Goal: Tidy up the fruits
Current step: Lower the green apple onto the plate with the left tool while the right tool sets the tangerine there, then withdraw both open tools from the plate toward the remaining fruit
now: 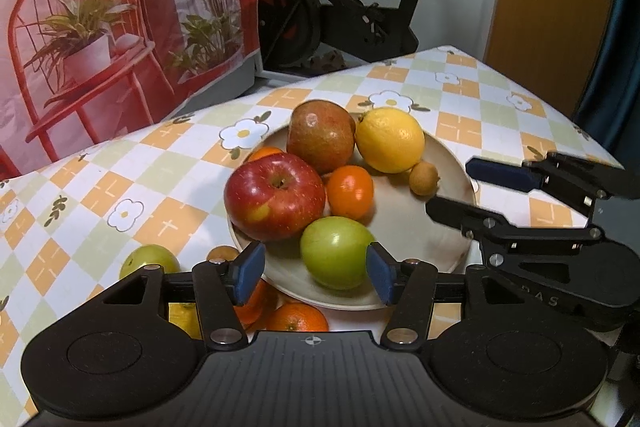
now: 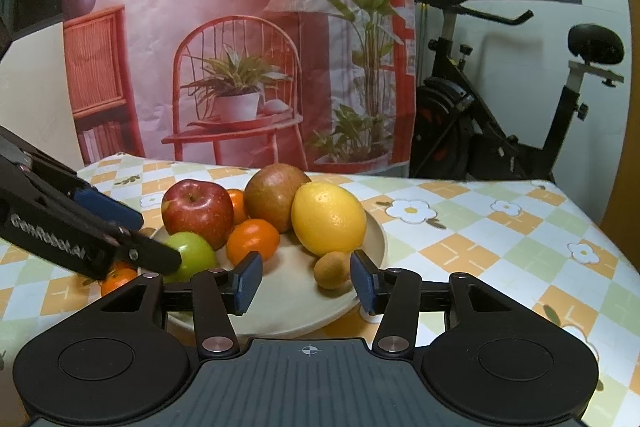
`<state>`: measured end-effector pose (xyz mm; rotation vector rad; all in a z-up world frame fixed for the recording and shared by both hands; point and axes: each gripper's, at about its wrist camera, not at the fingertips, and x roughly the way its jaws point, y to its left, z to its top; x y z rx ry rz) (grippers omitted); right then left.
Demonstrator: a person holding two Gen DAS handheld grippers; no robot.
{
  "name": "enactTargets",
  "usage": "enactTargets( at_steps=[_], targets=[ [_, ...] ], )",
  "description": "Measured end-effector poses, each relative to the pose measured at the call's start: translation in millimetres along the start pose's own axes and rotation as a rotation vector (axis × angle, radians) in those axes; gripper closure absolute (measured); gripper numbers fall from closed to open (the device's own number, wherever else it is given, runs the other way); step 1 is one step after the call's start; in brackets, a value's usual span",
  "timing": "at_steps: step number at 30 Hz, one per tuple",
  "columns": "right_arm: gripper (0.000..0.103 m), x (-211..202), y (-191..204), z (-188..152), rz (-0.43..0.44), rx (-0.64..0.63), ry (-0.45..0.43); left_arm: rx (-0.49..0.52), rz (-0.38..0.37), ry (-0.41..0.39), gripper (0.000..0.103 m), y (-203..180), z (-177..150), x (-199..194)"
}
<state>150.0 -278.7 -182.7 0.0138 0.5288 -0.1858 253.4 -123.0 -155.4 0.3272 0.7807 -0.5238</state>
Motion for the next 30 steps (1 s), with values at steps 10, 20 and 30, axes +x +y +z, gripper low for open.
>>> enactTargets(
  at_steps=[10,20,30],
  targets=[
    [0.054,-2.4,-2.0,0.0,0.013,0.012,-0.017,-0.064,0.009,-0.076,0.044,28.9,7.1,-33.2],
    [0.054,-0.5,-3.9,0.3,0.011,0.034,-0.012,-0.142,0.089,-0.095,0.044,78.5,1.5,-55.6],
    [0.054,1.8,-3.2,0.0,-0.003,0.037,0.007,-0.224,0.082,-0.099,0.044,104.9,-18.8,-51.0]
  ],
)
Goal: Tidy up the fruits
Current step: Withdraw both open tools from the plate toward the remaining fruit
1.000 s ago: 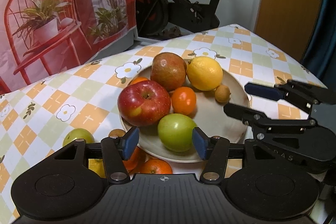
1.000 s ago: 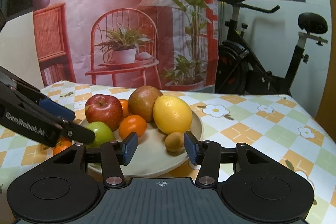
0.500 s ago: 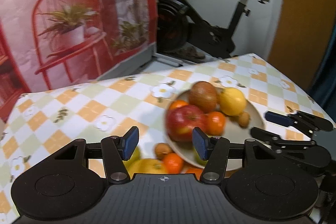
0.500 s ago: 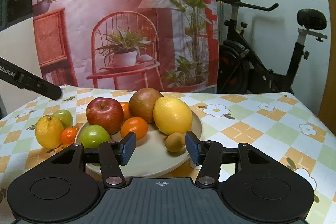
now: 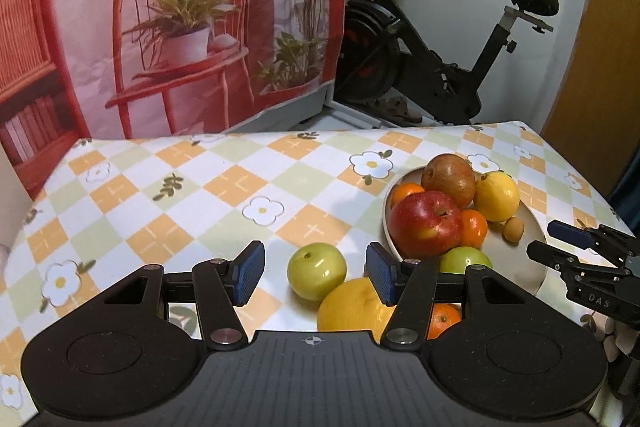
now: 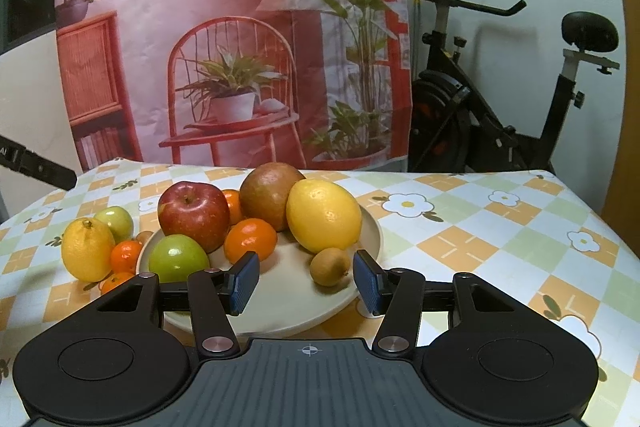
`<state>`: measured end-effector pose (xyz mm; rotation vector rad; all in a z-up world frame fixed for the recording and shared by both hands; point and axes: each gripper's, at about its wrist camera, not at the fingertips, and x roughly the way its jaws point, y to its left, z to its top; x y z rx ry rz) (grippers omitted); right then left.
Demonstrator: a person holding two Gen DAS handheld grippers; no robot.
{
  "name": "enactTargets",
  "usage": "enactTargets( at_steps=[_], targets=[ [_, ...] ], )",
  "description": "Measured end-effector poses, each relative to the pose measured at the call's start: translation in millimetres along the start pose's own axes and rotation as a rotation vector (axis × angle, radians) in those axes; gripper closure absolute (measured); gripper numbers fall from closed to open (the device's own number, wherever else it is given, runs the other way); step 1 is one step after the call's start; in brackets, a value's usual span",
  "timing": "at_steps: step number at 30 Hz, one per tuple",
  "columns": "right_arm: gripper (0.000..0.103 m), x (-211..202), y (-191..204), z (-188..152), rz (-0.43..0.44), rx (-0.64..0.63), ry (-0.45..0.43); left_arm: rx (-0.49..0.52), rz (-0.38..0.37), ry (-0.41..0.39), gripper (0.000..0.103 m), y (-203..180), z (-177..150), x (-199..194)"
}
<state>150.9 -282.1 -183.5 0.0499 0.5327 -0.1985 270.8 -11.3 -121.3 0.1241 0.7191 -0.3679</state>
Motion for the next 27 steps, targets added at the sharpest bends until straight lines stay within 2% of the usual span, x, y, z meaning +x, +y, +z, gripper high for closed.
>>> enactTargets(
  at_steps=[9,13,18,27],
  targets=[
    [0.055,5.5,-0.1,3.2,-0.025,0.019,0.046,-0.041,-0.03,-0.001,0.045,23.0,-7.7,-0.1],
    [0.055,0.8,5.1,9.6,-0.025,0.037,0.043,-0.01,-0.024,-0.004,0.046,35.0,-8.1,-4.9],
    [0.055,0.7,38.4,27.1,0.033,-0.037,0.036,0.006,0.009,-0.025,0.046,57.8,-2.5,-11.2],
    [0.055,40.0,122.3,63.0,0.14,-0.164,0.07,-0.062,0.037,-0.083,0.046,86.2,1.9,-22.4]
  ],
)
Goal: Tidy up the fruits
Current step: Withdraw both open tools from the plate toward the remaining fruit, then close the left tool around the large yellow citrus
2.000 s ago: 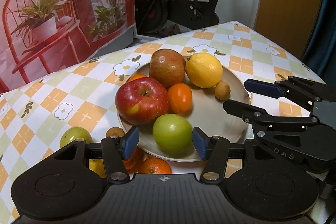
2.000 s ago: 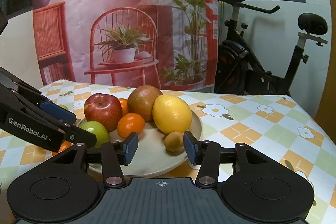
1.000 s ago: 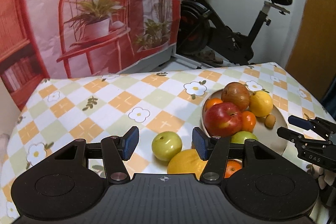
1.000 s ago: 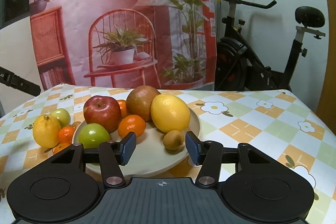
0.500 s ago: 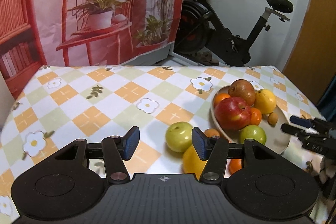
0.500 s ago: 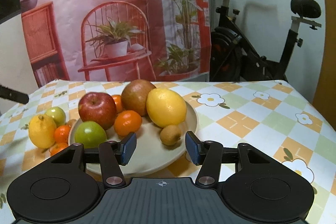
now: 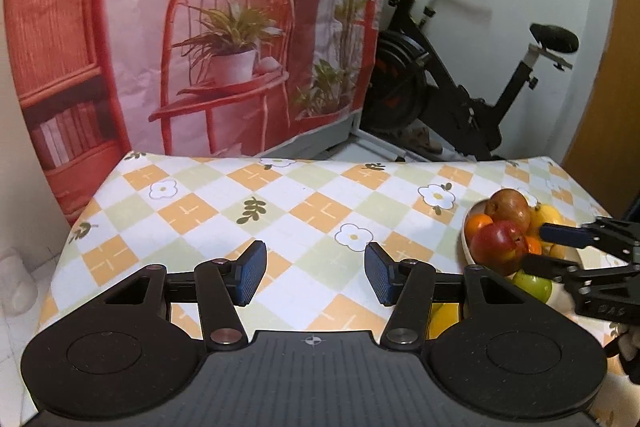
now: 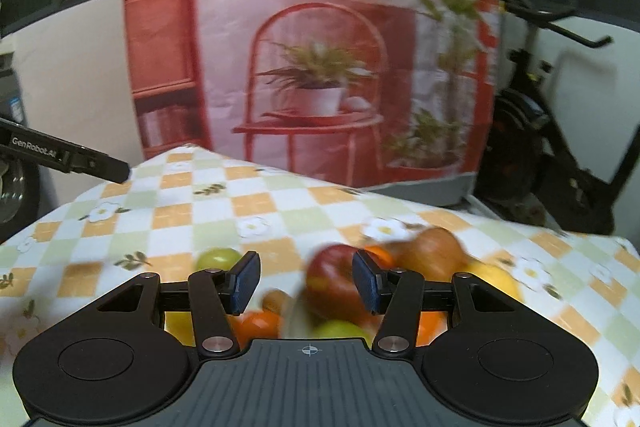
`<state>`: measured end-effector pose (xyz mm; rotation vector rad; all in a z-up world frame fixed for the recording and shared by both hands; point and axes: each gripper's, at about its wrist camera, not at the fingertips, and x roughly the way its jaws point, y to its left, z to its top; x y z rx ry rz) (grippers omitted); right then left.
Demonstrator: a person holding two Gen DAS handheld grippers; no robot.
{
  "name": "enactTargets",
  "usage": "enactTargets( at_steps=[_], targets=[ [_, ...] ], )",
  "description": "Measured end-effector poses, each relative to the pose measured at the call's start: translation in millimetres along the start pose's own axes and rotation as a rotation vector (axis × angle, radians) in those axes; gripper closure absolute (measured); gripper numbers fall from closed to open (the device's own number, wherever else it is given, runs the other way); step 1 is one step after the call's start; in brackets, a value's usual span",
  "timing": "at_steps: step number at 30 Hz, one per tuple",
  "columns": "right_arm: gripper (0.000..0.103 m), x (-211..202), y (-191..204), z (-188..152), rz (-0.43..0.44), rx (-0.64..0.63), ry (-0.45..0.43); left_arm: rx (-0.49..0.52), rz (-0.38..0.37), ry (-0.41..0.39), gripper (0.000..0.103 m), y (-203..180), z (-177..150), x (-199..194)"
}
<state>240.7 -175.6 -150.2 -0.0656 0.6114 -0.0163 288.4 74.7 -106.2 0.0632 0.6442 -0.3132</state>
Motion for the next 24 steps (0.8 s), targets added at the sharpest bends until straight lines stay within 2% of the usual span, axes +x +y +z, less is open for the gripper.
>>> enactTargets(
  at_steps=[7,24],
  targets=[
    [0.056,31.8,26.0,7.7,-0.003,-0.052,0.087,-0.061,-0.057,0.038,0.048,5.1,-16.2,9.8],
    [0.058,-20.4,33.3,-31.4,0.002,-0.087,0.092,-0.104,-0.301,0.182,0.05,-29.6,-42.9,44.8]
  ],
)
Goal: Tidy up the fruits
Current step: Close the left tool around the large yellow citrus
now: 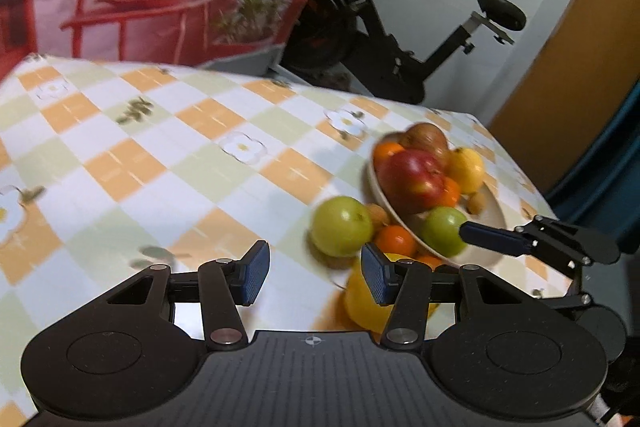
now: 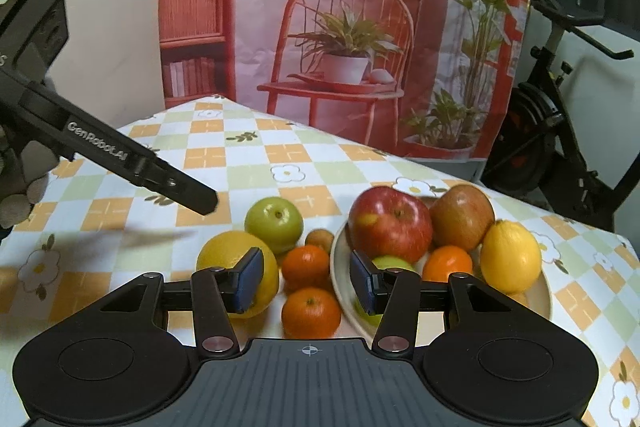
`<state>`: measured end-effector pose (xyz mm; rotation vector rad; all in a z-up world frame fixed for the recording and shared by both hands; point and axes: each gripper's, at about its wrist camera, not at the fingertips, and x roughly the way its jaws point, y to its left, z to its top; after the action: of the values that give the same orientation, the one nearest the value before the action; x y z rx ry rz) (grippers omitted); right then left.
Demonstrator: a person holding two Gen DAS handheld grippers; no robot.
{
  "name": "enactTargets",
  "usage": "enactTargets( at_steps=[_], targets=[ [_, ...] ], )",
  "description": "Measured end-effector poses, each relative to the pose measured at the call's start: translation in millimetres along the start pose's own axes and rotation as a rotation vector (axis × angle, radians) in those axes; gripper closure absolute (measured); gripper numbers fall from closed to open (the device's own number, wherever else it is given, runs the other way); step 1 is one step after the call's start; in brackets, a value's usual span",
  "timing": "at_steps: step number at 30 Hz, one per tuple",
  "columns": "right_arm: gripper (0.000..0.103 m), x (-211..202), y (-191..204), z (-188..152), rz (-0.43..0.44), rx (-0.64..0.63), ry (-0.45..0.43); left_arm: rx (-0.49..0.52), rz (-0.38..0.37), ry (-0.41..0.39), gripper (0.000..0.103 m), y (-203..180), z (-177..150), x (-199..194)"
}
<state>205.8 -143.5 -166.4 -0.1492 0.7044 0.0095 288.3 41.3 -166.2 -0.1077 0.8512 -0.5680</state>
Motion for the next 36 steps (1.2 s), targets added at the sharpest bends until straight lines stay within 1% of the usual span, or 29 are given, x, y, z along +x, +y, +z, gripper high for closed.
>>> enactTargets(
  at_steps=[3,5,6,8,9,16,22,31,36],
  targets=[
    [0.058,-3.9,0.4,-4.7,-0.001,0.007,0.005,-0.062,-0.054,0.037,0.05,2.6,-4.1,10.4],
    [0.059,-6.5,-0.3,-7.9,-0.002,0.011,0.01,-0.096,-0.08,0.039,0.051,4.5,-5.9,13.4],
    [0.059,-7.3,-0.3,-9.1,-0.001,0.013,0.012,-0.102,-0.087,0.042,0.051,4.0,-7.0,13.1],
    [0.059,-9.0,-0.5,-11.2,0.003,0.02,0.016,-0.106,-0.109,0.05,0.056,2.3,-6.5,13.5],
    [0.059,-10.4,-0.5,-12.7,0.006,0.023,0.018,-0.107,-0.116,0.055,0.056,1.7,-6.2,13.9],
    [0.059,-16.4,3.1,-21.7,0.023,0.032,0.034,-0.076,-0.143,0.072,0.056,-7.4,-6.5,15.3],
    [0.059,-18.7,0.5,-28.6,0.056,0.081,0.065,-0.052,-0.164,0.078,0.056,-13.3,-6.4,17.8],
    [0.059,-13.2,2.4,-34.6,0.116,0.112,0.098,-0.028,-0.198,0.083,0.056,-21.0,-8.0,24.0],
    [0.059,-6.7,4.8,-36.2,0.134,0.122,0.112,-0.031,-0.231,0.086,0.056,-22.0,-10.4,26.8]
  ],
)
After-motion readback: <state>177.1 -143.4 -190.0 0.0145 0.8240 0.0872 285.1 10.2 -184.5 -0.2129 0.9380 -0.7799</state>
